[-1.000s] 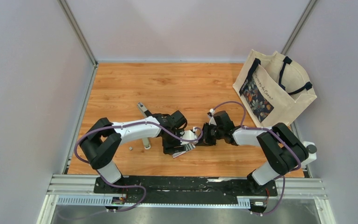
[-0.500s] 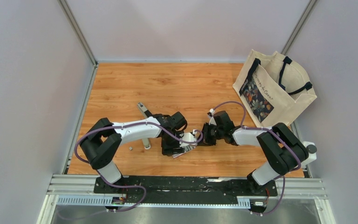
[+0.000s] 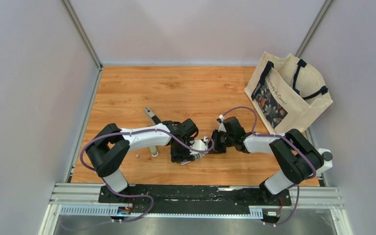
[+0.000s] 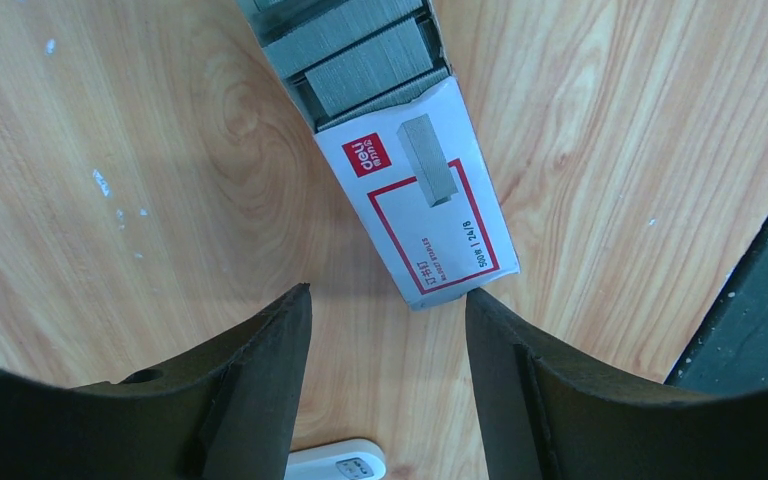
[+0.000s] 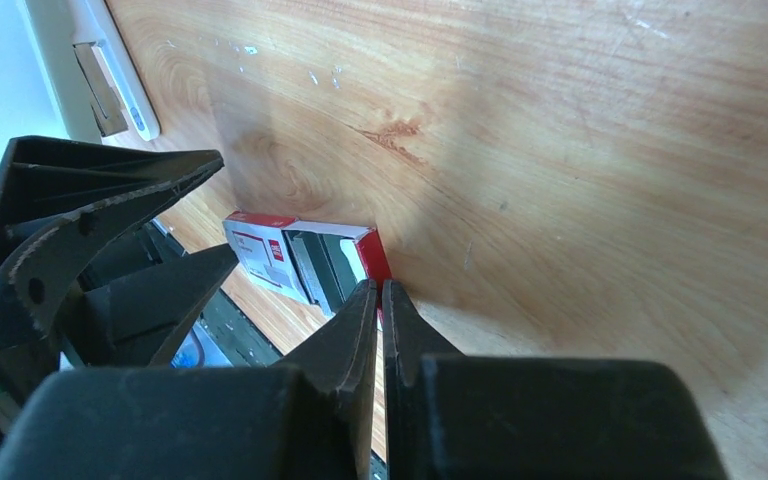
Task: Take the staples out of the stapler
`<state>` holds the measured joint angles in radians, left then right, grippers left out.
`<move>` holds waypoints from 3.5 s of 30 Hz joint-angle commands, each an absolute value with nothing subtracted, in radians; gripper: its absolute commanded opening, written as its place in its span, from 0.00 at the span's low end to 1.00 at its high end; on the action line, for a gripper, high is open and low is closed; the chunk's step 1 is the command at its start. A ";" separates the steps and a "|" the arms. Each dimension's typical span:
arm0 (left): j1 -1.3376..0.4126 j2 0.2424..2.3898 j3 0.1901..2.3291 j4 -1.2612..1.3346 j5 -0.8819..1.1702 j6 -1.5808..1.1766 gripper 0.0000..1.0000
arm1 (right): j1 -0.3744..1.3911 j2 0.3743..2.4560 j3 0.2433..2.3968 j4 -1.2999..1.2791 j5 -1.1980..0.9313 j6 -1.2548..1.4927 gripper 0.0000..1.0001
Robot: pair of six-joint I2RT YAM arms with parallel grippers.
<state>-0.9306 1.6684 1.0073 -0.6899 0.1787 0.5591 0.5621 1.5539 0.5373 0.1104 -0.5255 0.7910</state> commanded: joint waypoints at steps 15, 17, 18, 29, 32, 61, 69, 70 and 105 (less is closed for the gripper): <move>-0.959 1.707 1.045 -0.670 0.130 0.523 0.65 | 0.581 1.546 0.545 0.137 -0.537 0.815 0.06; -0.959 1.707 1.046 -0.670 0.127 0.523 0.65 | 0.584 1.540 0.546 0.133 -0.535 0.815 0.06; -0.959 1.707 1.045 -0.670 0.127 0.525 0.65 | 0.586 1.540 0.546 0.132 -0.535 0.813 0.06; -0.959 1.713 1.058 -0.666 0.126 0.531 0.65 | 0.607 1.543 0.551 0.140 -0.534 0.825 0.05; -0.959 1.721 1.068 -0.669 0.126 0.534 0.64 | 0.614 1.545 0.552 0.141 -0.534 0.825 0.05; -0.960 1.721 1.068 -0.680 0.146 0.548 0.63 | 0.670 1.577 0.584 0.150 -0.529 0.847 0.04; -0.960 1.726 1.080 -0.681 0.147 0.548 0.62 | 0.693 1.586 0.604 0.133 -0.515 0.845 0.04; -0.960 1.727 1.081 -0.681 0.146 0.548 0.62 | 0.701 1.589 0.607 0.135 -0.515 0.848 0.04; -0.881 1.628 1.101 -0.687 0.169 0.512 0.69 | 0.673 1.448 0.522 0.091 -0.479 0.885 0.40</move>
